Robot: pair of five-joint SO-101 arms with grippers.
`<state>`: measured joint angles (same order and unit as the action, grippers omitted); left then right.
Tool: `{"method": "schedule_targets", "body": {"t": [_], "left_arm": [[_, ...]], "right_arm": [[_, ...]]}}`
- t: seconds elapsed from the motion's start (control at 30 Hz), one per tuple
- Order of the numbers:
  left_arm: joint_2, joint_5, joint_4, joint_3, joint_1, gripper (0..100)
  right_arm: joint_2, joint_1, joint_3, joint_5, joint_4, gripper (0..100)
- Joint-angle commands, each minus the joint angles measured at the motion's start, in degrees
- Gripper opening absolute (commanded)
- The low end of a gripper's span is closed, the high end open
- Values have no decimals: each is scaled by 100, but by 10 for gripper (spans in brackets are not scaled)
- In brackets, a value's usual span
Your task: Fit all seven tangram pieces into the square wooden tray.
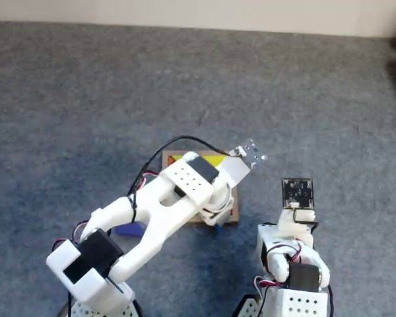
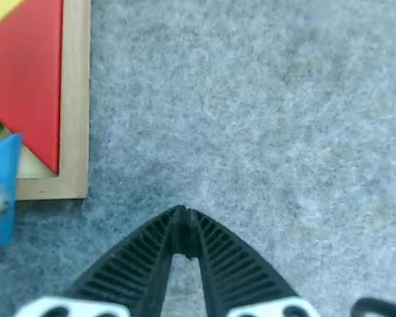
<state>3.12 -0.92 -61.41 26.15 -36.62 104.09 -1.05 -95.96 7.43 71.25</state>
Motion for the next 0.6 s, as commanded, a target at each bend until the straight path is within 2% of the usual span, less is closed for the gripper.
{"method": "schedule_targets", "body": {"t": [0.0, 0.23, 0.4, 0.57], "left_arm": [[-48, 536, 167, -4, 66, 225], [-40, 738, 176, 22, 92, 225], [-40, 0, 176, 31, 180, 221], [-110, -158, 132, -13, 655, 224]], "right_arm": [[101, -57, -585, 62, 40, 5], [101, -57, -585, 62, 40, 5], [101, -57, -585, 62, 40, 5], [101, -57, -585, 62, 40, 5]]}}
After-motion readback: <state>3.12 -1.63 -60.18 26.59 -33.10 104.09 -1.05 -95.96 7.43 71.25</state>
